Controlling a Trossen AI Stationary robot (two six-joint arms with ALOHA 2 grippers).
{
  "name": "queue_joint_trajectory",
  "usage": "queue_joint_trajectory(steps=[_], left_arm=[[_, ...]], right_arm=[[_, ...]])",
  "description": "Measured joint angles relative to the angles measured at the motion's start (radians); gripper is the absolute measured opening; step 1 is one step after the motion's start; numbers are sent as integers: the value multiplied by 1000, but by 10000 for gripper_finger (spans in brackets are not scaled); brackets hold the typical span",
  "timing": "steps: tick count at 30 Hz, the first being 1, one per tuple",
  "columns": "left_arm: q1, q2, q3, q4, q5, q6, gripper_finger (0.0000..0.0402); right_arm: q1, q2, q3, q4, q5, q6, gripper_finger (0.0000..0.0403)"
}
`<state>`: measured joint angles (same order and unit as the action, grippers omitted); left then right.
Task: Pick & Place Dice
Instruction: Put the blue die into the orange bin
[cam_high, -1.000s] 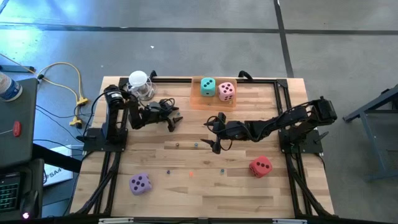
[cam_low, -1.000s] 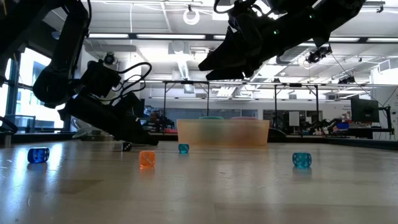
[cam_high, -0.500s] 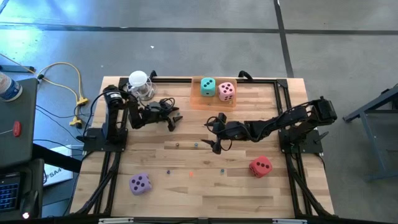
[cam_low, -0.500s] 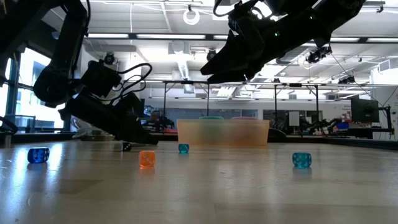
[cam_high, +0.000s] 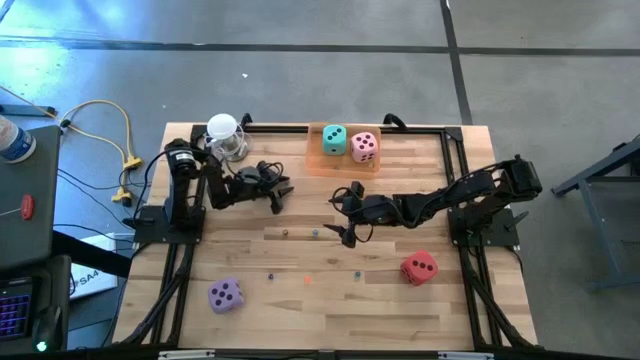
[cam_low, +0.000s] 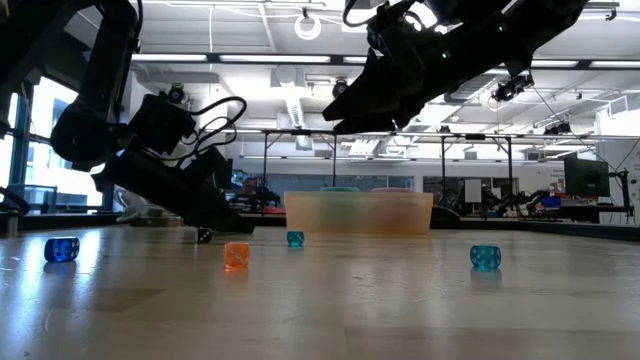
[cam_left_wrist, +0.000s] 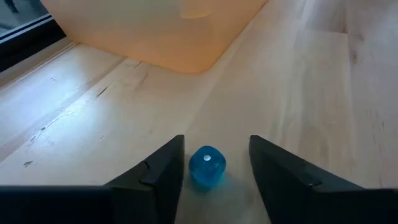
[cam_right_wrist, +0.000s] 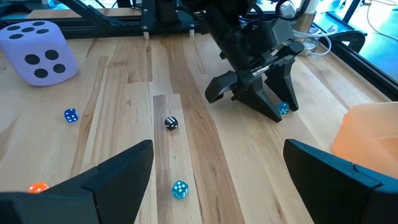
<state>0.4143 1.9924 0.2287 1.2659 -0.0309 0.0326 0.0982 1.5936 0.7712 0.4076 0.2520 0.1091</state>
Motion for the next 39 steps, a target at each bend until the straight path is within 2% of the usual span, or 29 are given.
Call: queue_joint_trajectory(steps=[13,20,23,27,32,35,39], left_arm=[[-64,1,-2,0,-18,5,63],[-102,-14,-5,-10,-16,-72,58],[-127,-83,-6,-30,21,-101,58],[-148,-247,-14,-88,37,-93,55],[-116,-437,23,-122,30,-70,48],[-75,-498,70,-197,100,-82,49],[-27,-483,196,-344,101,-83,51]], right_arm=[[0,0,0,0,-1,21,353],[0,0,0,0,-2,21,353],[0,0,0,1,-1,21,353],[0,0,0,29,-1,19,353],[0,0,0,71,-1,-3,353],[0,0,0,99,0,-8,353],[0,0,1,113,1,-10,353]])
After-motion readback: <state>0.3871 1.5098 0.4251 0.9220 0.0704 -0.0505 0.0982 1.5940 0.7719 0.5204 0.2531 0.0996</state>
